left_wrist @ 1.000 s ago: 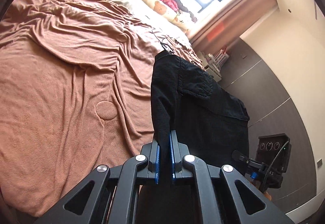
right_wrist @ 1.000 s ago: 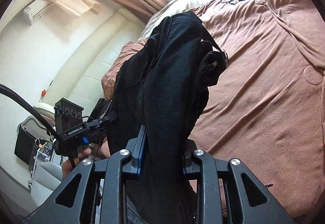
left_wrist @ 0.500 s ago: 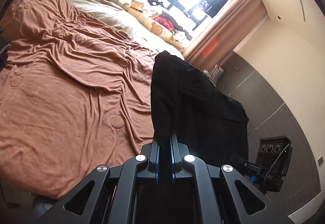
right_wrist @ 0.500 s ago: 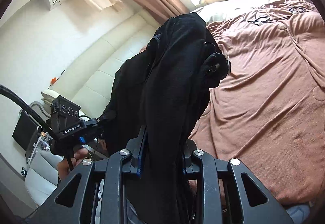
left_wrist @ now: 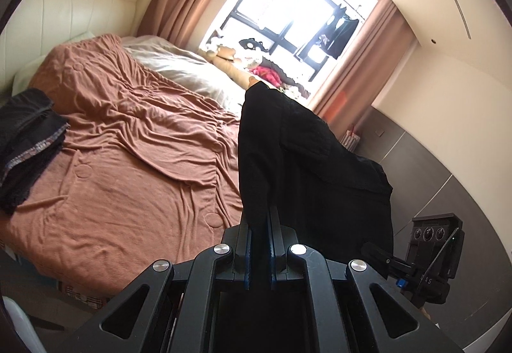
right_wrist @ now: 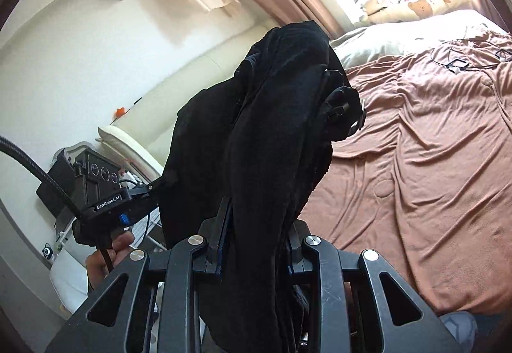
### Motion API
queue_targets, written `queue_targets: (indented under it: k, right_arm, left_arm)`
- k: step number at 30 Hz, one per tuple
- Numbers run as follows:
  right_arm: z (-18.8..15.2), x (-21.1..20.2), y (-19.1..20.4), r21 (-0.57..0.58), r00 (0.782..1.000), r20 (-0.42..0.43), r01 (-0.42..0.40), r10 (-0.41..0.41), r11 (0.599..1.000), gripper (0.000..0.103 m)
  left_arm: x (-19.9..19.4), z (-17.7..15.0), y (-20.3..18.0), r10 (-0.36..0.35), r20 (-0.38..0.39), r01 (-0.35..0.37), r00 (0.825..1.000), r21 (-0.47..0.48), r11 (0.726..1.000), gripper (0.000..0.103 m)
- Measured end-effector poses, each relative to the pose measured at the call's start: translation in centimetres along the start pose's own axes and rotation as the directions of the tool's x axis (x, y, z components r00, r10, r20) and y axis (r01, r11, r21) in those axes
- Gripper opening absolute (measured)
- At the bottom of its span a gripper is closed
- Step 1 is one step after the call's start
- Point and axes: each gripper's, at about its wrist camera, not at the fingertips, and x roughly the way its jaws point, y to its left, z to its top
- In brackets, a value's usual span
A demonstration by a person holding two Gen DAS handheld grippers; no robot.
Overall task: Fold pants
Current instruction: 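Lift the folded pants bundle with both grippers and carry it toward the headboard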
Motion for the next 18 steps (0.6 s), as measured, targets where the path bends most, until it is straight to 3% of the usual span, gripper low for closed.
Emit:
queue_targets:
  k: [8,18]
  right_arm:
    - [0.5,2.1,6.1,-0.064,0.998,-0.014,-0.064,0.063,0.996,0.024]
    - [2.0,10.2,10.8,-0.074,0.994,-0.024,-0.104,0.102,0.992,0.024]
  left_arm:
    - [-8.4,3.2,1.4,0.06,0.079,-0.061,0.995,0.014,0.998,0.008]
    - [-14.3,7.3,7.0,0.15,0.16,-0.156,0.976,0.027,0.987,0.008]
